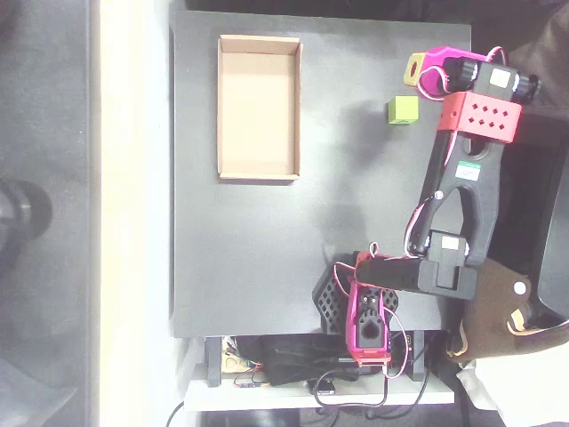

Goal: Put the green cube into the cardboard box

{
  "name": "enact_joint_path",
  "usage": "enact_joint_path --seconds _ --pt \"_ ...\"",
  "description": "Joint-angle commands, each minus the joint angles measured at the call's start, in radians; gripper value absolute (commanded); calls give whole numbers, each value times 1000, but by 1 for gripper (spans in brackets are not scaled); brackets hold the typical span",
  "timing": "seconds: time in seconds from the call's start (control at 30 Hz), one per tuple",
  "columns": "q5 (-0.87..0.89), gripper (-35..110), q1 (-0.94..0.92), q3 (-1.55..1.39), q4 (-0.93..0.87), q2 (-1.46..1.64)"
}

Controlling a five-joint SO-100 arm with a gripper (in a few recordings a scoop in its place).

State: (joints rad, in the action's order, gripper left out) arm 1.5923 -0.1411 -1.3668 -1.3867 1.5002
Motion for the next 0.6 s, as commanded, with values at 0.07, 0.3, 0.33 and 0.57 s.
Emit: enact_joint_path --seconds 0.07,0.3,0.33,0.57 --pt "107 36 -26 26 2 -48" --pt "107 40 -26 26 2 -114" --pt "107 41 -26 26 2 -124" --pt "106 41 -26 28 60 -207"
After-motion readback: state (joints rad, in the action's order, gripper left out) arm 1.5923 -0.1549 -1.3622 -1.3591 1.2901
